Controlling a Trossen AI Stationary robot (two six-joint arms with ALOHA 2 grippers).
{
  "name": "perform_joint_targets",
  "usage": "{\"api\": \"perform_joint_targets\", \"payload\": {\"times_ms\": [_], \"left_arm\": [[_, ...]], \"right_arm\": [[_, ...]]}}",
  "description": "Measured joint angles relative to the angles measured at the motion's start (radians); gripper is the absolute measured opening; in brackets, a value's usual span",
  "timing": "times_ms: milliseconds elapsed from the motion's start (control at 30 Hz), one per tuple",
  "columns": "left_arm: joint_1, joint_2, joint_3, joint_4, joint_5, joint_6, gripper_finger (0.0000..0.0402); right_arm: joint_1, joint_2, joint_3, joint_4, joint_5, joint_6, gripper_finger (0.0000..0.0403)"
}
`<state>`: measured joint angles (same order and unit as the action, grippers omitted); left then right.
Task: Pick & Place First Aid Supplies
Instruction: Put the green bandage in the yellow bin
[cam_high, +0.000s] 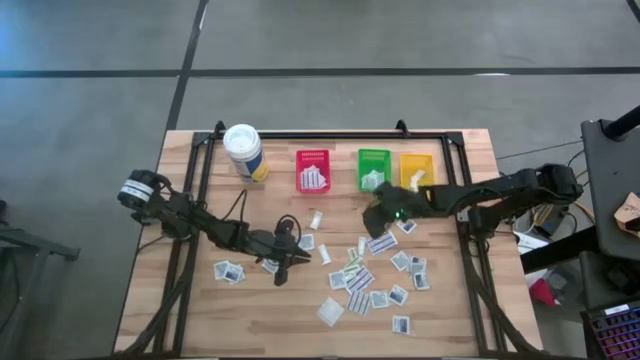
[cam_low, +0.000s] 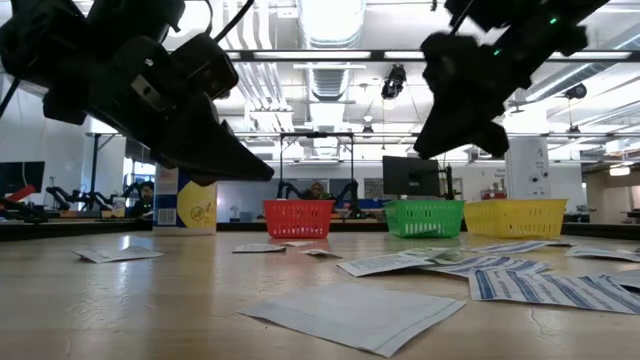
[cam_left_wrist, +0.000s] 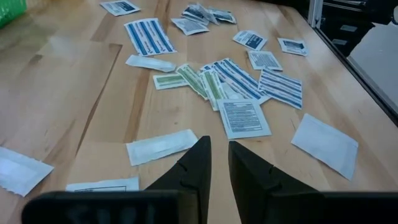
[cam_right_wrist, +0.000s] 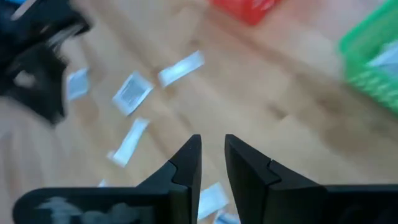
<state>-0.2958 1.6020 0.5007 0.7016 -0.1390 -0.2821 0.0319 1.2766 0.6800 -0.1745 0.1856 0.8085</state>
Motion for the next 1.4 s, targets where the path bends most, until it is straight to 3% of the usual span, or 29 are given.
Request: {"api": "perform_joint_targets", "payload": {"times_ms": [267,600,767,1100,1400], "left_arm": [[0.0,0.0,0.0,-0.001,0.0,-0.001,0.0064],[0.0,0.0,-0.001,0.002,0.0,-0.002,0.0064],[0.0,0.0,-0.001,0.002,0.0,-0.002,0.0064],[0.0,0.0,-0.001,0.002,0.0,-0.002,0.0064],[0.0,0.0,-0.001,-0.001,0.0,-0.002,0.0064]], "right_arm": [[0.195,0.0,0.0,0.0,0.126,-0.045,0.0071],[0.368,0.001,-0.001,0.012,0.138,-0.154,0.0066],[0.446,0.001,-0.001,0.064,0.205,-0.23,0.0063],[0.542,0.001,-0.001,0.197,0.243,-0.371,0.0063],[0.555,0.002,0.056,0.176,0.244,-0.459,0.0063]]}}
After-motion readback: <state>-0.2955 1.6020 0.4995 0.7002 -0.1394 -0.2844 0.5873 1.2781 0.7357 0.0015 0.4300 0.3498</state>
